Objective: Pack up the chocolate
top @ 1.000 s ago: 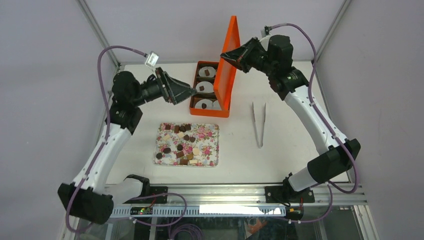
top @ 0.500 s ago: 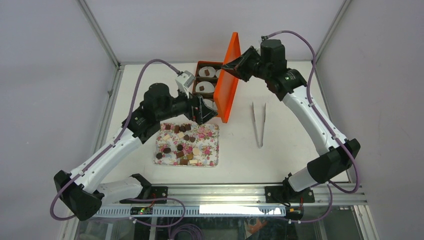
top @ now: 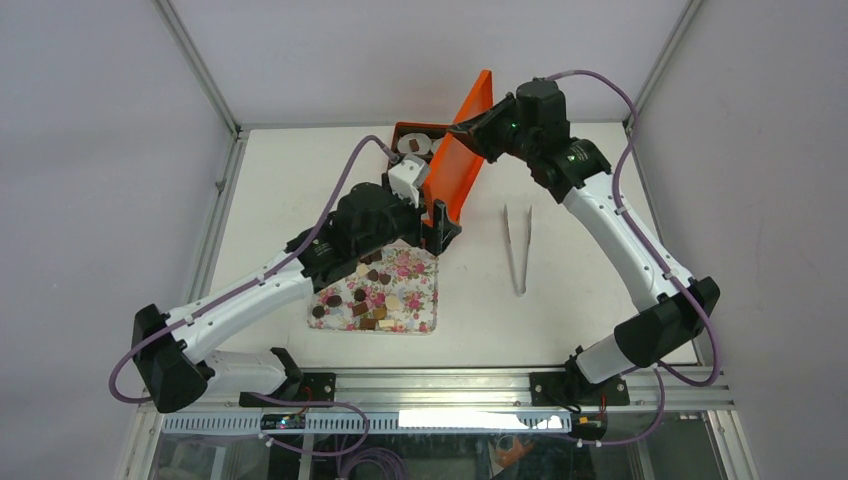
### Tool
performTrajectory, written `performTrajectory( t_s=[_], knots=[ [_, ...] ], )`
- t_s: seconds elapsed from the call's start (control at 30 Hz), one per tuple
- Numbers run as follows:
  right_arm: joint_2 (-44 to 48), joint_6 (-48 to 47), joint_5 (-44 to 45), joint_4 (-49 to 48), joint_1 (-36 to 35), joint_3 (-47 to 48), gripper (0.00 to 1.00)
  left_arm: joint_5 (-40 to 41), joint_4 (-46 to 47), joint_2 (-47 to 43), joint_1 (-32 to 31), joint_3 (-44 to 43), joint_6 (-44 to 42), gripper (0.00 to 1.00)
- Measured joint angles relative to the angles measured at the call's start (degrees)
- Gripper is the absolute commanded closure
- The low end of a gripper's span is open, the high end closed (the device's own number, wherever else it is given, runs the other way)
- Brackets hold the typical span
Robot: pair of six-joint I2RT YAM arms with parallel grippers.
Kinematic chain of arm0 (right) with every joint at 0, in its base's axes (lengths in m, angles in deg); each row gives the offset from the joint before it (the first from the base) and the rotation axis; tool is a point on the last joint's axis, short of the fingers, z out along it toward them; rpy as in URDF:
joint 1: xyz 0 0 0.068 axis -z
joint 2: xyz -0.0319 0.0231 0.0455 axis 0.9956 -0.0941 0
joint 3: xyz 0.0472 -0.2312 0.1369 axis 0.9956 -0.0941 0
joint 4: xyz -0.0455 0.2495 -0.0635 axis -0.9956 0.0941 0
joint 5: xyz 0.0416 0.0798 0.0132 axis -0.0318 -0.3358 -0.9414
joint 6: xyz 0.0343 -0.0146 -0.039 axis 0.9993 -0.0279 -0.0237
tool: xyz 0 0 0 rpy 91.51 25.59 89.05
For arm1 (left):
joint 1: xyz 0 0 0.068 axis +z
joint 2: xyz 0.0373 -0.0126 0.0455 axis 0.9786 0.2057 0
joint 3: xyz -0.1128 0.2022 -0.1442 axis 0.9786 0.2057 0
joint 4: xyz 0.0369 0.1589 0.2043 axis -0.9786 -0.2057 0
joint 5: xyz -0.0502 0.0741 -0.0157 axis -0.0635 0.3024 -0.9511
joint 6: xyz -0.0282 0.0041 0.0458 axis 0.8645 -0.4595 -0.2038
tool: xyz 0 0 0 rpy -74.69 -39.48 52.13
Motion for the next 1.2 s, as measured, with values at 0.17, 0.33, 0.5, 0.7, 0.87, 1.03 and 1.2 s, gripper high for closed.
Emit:
performTrajectory(
  t_s=[0.17,0.33,0.5,0.7,0.87,1.03,1.2],
  knots=[
    [0.0,4.2,4.1,0.5,0.0,-0.3,1.0,6.5,2.0,3.6,-1.9,0.0,-0.5,0.1],
    [0.1,6.7,4.5,0.8,0.0,-1.6,1.0,12.4,4.6,3.9,-4.0,0.0,-3.5,0.23],
    [0.1,8.5,3.9,0.8,0.0,-2.6,1.0,15.7,8.7,3.9,-4.1,1.2,-6.2,0.37],
    [0.4,10.2,3.0,0.2,0.0,-3.6,1.0,17.0,11.8,3.9,-4.1,2.0,-7.9,0.67],
    [0.9,11.6,2.5,-0.1,0.4,-5.1,1.0,20.0,12.9,3.9,-4.0,2.3,-9.2,1.0],
    [1.0,12.3,2.1,-0.4,0.5,-5.8,1.0,21.0,13.6,3.5,-4.1,3.1,-9.3,1.0],
    [1.0,12.4,-0.1,-1.0,0.9,-6.2,0.44,22.5,14.1,2.1,-4.1,4.6,-12.5,1.0]
  ],
)
